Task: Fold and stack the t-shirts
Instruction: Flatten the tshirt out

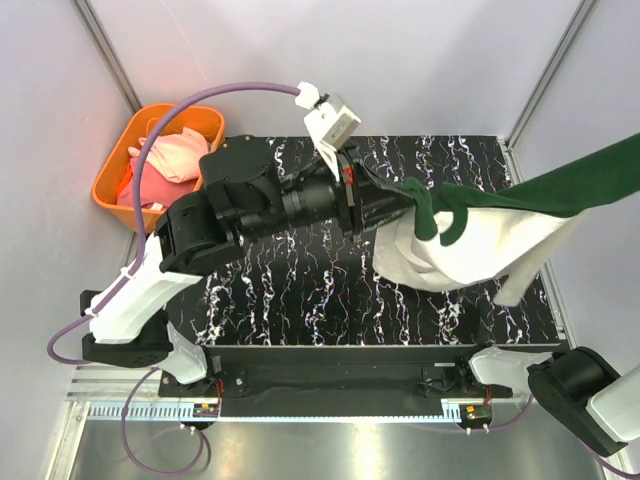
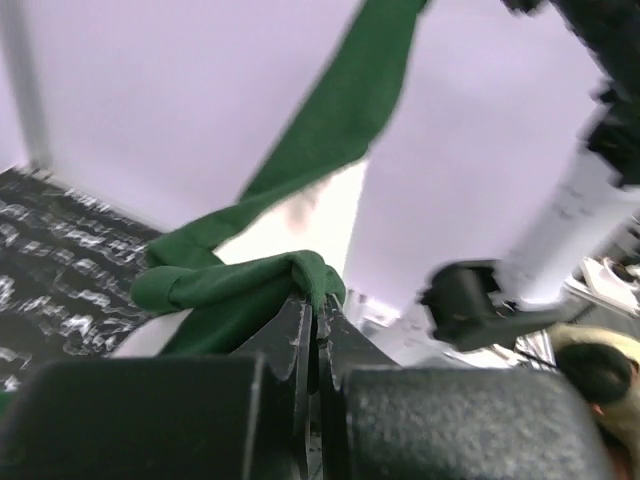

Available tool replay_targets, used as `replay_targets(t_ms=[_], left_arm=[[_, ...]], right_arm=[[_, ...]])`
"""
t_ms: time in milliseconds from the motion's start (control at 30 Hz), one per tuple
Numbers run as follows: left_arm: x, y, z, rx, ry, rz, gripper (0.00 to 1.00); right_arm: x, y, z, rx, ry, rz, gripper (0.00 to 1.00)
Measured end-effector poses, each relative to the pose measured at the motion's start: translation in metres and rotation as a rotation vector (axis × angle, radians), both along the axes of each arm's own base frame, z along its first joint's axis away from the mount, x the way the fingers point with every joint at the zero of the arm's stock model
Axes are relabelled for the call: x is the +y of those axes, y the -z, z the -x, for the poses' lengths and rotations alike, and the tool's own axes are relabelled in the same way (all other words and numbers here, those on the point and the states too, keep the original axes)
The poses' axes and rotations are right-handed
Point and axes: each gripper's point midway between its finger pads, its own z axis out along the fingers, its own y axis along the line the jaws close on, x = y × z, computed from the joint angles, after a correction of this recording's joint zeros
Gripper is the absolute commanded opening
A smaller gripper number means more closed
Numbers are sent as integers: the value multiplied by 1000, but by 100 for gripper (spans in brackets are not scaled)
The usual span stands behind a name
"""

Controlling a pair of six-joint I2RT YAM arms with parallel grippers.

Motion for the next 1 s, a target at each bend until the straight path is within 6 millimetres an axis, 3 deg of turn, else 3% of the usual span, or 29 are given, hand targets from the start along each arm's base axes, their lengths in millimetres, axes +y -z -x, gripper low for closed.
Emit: replay_targets(t_ms=[67, 133, 267, 367, 433, 500, 533, 600, 700, 733, 800, 833, 900, 967, 1000], left_arm=[[-2, 0, 14, -13, 32, -11, 0], [-5, 13, 17, -12, 36, -54, 0], [-16, 62, 8, 8, 3, -191, 0], [-16, 112, -10, 40, -100, -319, 0], [-6, 144, -25, 66, -196, -396, 0], [17, 177, -43, 101, -314, -472, 0], [34, 194, -54, 126, -379, -507, 0], [75, 223, -82, 187, -523, -553, 0], [144, 263, -121, 286, -762, -596, 0], [165, 278, -130, 315, -835, -617, 0], [197, 312, -140, 370, -937, -681, 0], [208, 326, -142, 393, -968, -717, 0], [229, 360, -148, 449, -1033, -803, 0], [246, 394, -152, 507, -1088, -891, 0], [253, 408, -153, 535, -1107, -929, 0]], right_arm=[[-9, -15, 16, -62, 19, -2, 0], [-20, -26, 36, -121, 37, -7, 0], [-37, -36, 65, -196, 61, -18, 0], [-38, -38, 61, -213, 35, -37, 0], [-24, -35, 38, -186, -4, -33, 0], [2, -26, 0, -112, -22, 14, 0], [17, -20, -21, -72, -27, 43, 0], [62, -2, -85, 34, -55, 133, 0], [134, 49, -190, 207, -114, 274, 0], [159, 75, -228, 270, -145, 316, 0], [212, 148, -305, 422, -219, 399, 0], [229, 180, -331, 480, -248, 424, 0], [263, 264, -378, 633, -317, 472, 0], [289, 348, -407, 777, -396, 490, 4], [296, 375, -413, 826, -420, 492, 9]])
